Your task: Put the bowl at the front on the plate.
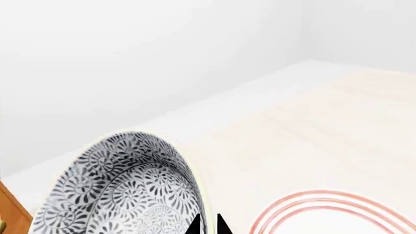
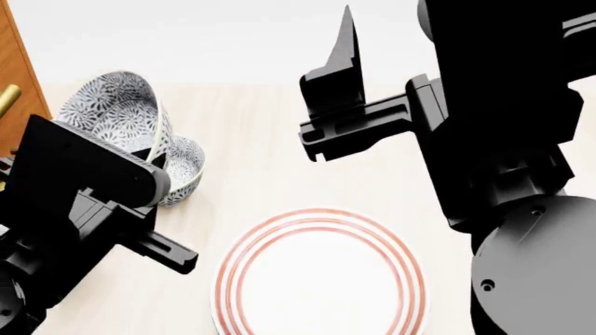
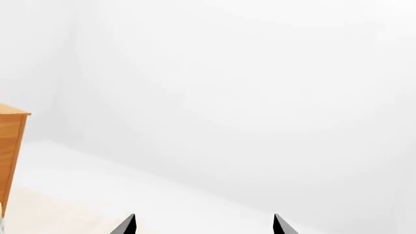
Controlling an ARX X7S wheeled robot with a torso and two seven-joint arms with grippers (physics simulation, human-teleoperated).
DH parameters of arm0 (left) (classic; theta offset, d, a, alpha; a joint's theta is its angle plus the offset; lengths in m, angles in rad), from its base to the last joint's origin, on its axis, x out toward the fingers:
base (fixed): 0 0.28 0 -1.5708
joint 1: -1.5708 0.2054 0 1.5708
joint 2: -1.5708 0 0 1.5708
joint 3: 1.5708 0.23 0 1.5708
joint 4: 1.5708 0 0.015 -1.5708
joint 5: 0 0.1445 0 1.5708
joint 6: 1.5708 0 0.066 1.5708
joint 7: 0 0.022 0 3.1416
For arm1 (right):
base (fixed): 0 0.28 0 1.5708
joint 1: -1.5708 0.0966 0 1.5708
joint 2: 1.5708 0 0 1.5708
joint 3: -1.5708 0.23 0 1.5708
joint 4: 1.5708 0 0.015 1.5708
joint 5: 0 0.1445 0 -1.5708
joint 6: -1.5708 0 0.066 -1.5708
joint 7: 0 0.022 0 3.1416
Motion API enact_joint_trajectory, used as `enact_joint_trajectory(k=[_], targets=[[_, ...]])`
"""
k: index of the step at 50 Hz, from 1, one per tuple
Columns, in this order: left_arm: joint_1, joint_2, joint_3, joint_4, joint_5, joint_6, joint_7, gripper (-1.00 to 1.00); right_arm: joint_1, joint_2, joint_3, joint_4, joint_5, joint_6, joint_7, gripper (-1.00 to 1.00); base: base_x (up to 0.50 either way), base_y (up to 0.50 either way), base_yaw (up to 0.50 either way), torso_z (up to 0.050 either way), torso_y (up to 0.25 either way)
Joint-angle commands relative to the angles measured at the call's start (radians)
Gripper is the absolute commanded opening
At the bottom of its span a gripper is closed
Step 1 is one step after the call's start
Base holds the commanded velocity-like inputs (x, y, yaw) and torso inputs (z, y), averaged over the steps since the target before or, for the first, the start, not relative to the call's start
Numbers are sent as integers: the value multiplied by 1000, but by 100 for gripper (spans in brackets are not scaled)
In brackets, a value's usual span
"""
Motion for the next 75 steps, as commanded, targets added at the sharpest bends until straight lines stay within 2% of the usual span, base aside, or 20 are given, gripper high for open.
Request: enact_joint_trajectory(k=[1,37,47,75], targets=[[-63,21,44,-39,41,-4,59,-100,11,4,-3,-2,-8,-10,-14,100,0,0,0,0,0],[-161,127,214,-198,205,86,208,-100,65,10,-8,-18,-16,-29,-40,100,0,0,0,0,1],[-175,160,261,-316,271,140,257,-100,71,9,-13,-16,-26,-36,-46,100,0,0,0,0,1],[-264,324,354,-722,420,305,382,-100,100,5,-21,-1,-30,-48,-65,100,0,0,0,0,0]])
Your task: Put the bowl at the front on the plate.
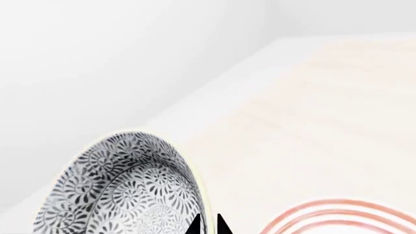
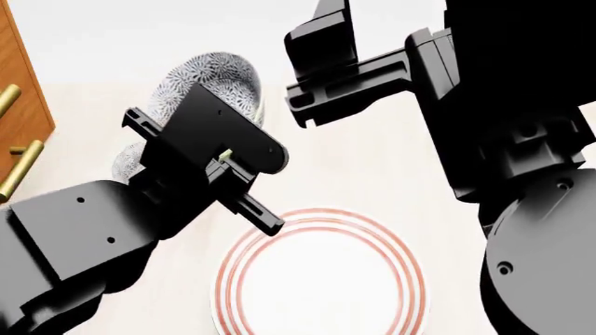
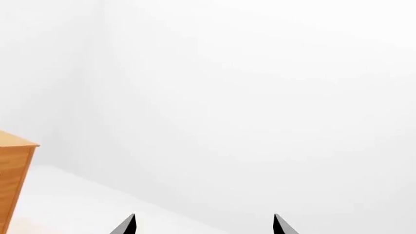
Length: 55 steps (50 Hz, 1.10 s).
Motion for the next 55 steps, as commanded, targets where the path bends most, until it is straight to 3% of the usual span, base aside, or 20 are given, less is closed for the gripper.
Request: enact_joint_trajectory(k=[1,23,31,35,43,55], targets=[[-46,61,23,-149,65,62,45,-100,16,-3,-6,8,-3,-3,-11,100,0,0,0,0,0],[-95,218,110,-512,167,223,145,-100,44,0,-10,11,11,8,-5,100,0,0,0,0,0],[-127,271,120,-631,141,274,213,-100,51,0,-19,10,12,14,-3,100,0,0,0,0,1],[-157,274,231,-680,63,324,189,-100,56,3,-18,11,25,24,6,100,0,0,0,0,0],[-233,274,559,-758,-231,433,117,-100,70,-1,-21,9,24,27,11,100,0,0,0,0,0],[-219,275,621,-747,-269,430,71,-100,88,2,-19,-1,47,41,31,100,0,0,0,0,1]])
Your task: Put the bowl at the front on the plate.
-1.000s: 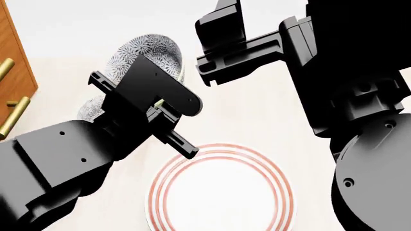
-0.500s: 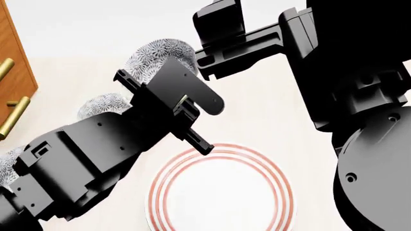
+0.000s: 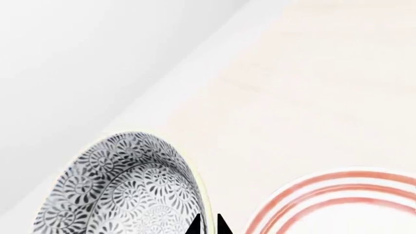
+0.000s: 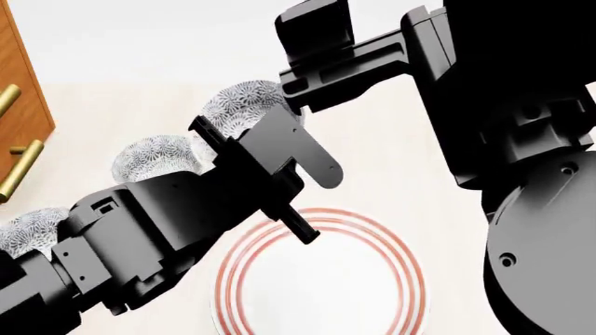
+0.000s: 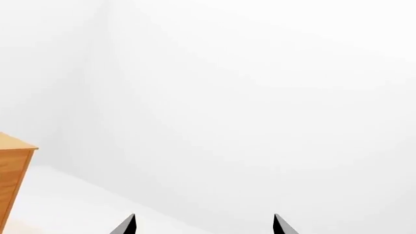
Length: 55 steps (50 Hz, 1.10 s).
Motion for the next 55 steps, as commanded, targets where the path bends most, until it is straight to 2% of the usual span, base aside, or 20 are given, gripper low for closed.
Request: enact_joint_trajectory(k=[1,55], targets=[[-15,8,106,-15,-64,31,-39,-100,14,2,1,-8,13,9,15,100,0,0,0,0,0],[53,8,108,94,44,-19,188,-100,15,24,9,-26,46,3,48,100,0,0,0,0,0]])
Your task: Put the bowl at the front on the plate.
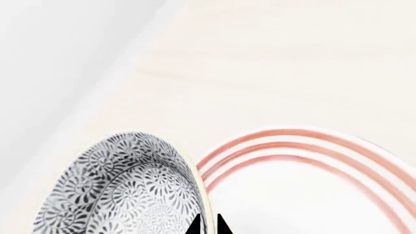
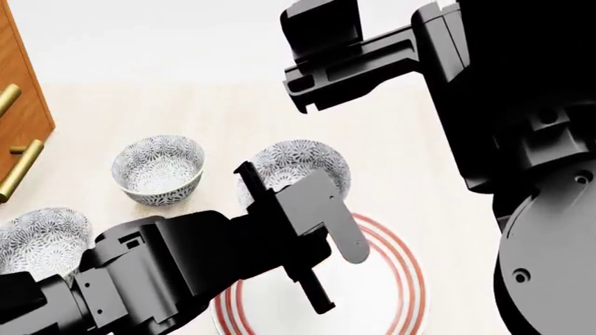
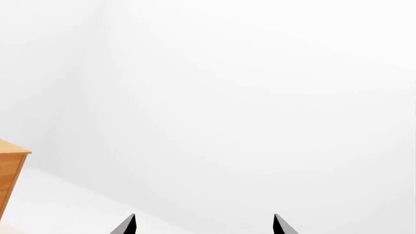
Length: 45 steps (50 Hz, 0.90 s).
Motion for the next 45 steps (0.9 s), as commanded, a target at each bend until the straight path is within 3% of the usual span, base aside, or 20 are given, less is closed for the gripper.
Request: enact_joint_trajectory(k=[1,45], targets=[[12,1,-6,13,29,-13,40,-100,-6,5,2,-5,6,-3,9,100,0,0,0,0,0],[104,1,-5,39,71,1,71,-100,-36,28,2,-15,-1,-31,7,100,0,0,0,0,0]])
